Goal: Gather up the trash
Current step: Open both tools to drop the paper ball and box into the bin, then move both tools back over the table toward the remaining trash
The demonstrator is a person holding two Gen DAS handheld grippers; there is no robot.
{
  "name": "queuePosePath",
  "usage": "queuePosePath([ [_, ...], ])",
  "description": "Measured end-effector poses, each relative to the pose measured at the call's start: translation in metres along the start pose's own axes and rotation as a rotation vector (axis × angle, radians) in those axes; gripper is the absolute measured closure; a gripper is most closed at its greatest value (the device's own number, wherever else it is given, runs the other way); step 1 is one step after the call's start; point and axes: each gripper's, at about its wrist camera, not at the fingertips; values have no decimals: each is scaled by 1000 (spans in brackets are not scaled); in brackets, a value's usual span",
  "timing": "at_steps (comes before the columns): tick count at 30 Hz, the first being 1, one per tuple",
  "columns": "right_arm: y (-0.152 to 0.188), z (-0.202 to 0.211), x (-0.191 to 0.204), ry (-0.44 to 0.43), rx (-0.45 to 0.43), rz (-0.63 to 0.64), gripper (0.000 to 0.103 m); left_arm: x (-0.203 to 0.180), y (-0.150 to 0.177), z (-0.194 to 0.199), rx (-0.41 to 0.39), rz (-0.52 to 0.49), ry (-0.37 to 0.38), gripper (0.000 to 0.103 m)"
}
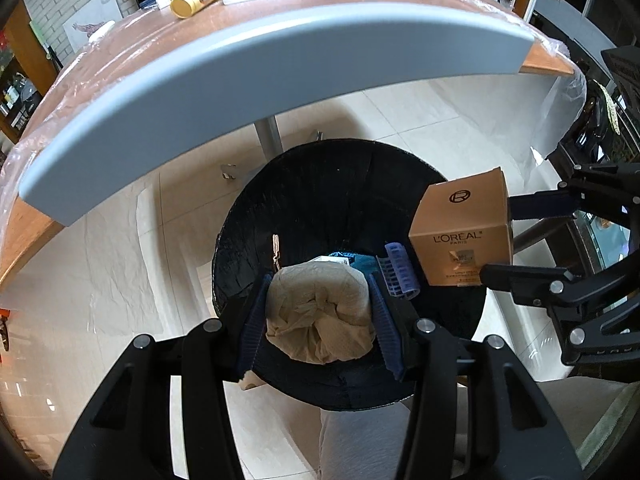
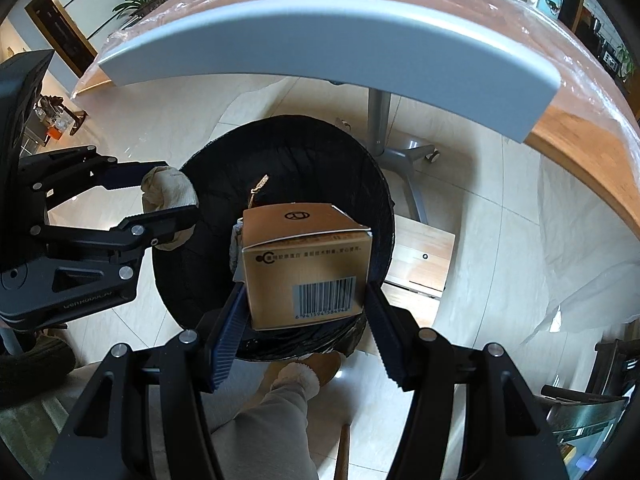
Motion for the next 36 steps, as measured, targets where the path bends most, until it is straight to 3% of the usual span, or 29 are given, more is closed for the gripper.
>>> queuePosePath([
  [19,-4,-16,-8,2,41,-19,44,1,-2,-18,37,-15,7,53],
  [20,-5,-17,-8,0,43,-23,43,2,-2,-18,35,-12,13,51],
  [21,-4,-16,-9,7,38,-31,43,3,-3,-19,37,-7,15,42],
  [23,-4,-13,-13,27,31,-58,27,5,-4,-16,25,-6,9,32],
  [26,-3,-7,-20,29,21,-100,23,5,-6,-14,22,-12,0,32],
  [30,-1,16,-26,23,-31,-126,22,11,-6,-7,11,2,4,32],
  [36,-5,79,-18,34,-217,-65,13,16,-10,33,-73,14,84,32],
])
Point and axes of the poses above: each gripper's, at about its wrist camera, not at the fingertips, and z roughly against the way its jaws point, x to its left, y to its underside, and after that the axes turned 5 degrees about -x, right-handed
